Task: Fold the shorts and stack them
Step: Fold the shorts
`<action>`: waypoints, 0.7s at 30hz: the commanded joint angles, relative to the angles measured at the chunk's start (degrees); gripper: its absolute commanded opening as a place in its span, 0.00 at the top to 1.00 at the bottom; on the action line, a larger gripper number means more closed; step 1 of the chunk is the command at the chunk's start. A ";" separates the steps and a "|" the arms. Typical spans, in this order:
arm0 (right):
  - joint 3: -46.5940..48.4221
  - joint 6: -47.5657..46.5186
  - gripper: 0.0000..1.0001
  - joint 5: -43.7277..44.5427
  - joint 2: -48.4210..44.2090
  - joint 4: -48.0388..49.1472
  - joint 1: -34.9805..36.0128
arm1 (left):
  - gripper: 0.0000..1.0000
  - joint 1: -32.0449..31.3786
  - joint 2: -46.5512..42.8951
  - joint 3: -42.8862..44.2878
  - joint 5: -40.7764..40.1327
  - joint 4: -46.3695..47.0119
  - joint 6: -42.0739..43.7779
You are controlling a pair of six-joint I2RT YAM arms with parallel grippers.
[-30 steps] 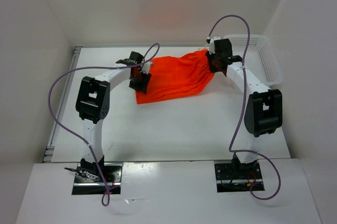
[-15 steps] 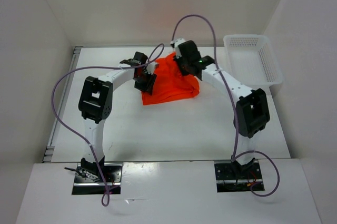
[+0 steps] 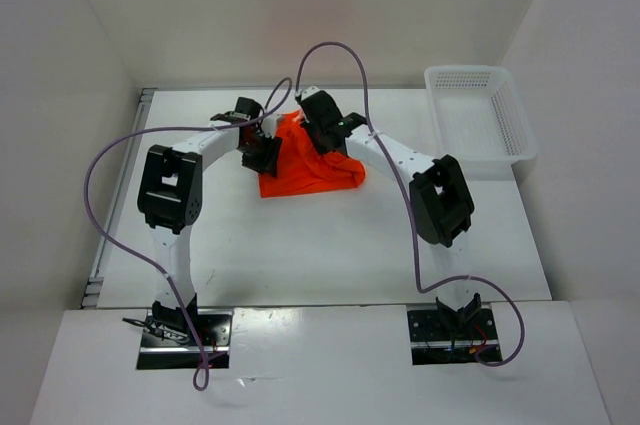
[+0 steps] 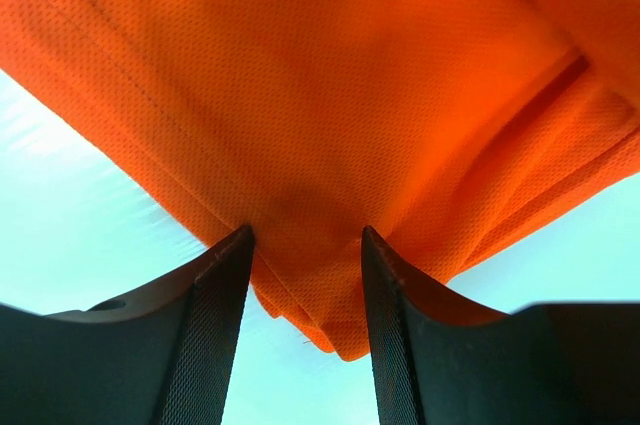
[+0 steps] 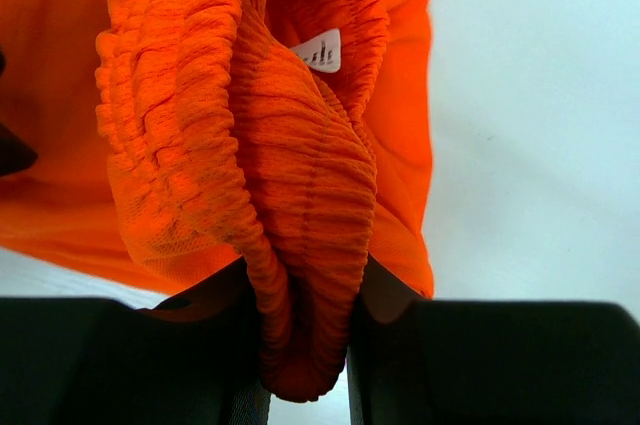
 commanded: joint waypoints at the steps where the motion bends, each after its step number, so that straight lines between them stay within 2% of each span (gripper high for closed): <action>1: 5.11 2.53 1.00 6.56 0.02 3.35 0.45 | 0.45 1.57 -1.19 -2.36 0.08 -1.10 0.32; 5: 5.11 3.14 1.00 12.88 -0.51 4.58 -0.16 | 0.45 1.57 -1.19 -2.37 0.08 -1.10 0.32; 10: 6.26 3.76 1.00 17.12 -2.08 5.72 -5.34 | 0.45 2.09 -0.67 -2.37 0.08 -1.10 0.32; 12: 6.26 1.48 1.00 18.26 -2.09 6.34 -5.35 | 0.45 2.09 -0.67 -1.84 0.08 -1.10 0.32; 15: 7.84 0.86 1.00 16.07 -2.09 6.34 -5.35 | 0.45 2.09 -0.67 -1.84 0.08 -1.63 0.32; 21: 9.16 1.56 1.00 11.24 -1.47 5.20 -0.52 | 0.45 2.09 -0.67 -1.84 -0.44 -1.63 0.32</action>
